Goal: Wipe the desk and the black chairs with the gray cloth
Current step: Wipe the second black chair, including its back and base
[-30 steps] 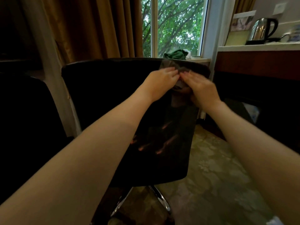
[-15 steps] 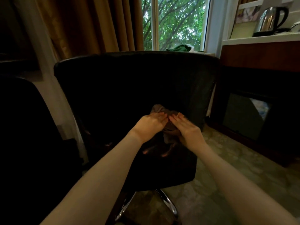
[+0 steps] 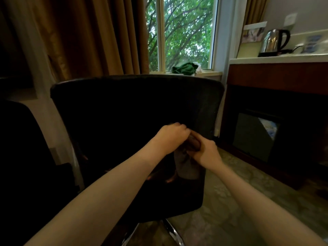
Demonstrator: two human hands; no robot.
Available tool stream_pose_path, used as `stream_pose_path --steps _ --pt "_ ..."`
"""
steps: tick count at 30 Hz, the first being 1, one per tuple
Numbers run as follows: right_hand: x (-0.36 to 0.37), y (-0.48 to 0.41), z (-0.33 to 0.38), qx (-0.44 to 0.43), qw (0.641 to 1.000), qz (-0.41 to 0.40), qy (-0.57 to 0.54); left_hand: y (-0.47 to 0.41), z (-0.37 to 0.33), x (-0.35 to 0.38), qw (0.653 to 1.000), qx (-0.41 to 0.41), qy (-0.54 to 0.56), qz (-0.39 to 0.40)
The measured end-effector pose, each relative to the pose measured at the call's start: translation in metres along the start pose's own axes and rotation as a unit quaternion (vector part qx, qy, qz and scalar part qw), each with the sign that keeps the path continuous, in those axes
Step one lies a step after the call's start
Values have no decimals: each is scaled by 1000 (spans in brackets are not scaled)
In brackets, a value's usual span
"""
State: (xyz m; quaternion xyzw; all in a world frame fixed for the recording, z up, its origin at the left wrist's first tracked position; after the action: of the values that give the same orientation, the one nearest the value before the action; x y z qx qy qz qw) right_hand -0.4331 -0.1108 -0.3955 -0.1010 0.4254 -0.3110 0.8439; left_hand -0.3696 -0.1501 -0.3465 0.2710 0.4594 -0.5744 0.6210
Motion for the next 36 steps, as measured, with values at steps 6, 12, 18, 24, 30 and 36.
stream_pose_path --steps 6,12,18,24,30,36 --pt "-103 19 -1 88 966 -233 -65 -18 9 -103 988 -48 82 -123" --pt "-156 12 36 58 942 -326 -57 -28 61 -94 981 -142 103 -84" --pt "-128 -33 116 -94 939 -282 172 -22 61 -103 976 -117 115 -144" --pt "-80 -33 102 -164 879 -342 288 -9 79 -99 965 -93 138 -204" --pt "-48 -28 108 -198 862 -387 261 12 97 -103 929 -95 184 -307" --pt "-23 -20 103 -201 865 -361 286 25 98 -100 914 -134 114 -366"
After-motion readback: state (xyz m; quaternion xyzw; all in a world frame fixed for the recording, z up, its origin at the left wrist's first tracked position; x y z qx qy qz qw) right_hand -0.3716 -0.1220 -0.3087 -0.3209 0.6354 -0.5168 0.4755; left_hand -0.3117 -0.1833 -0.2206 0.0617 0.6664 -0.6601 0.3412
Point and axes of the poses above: each hand's wrist, its own y-axis away from the middle knuckle, its own x-axis out of the palm, z = x × y, the point moved 10 cm from there along -y, towards the middle knuckle, and after that the axes turned 10 degrees about z, right-handed, at the moved point
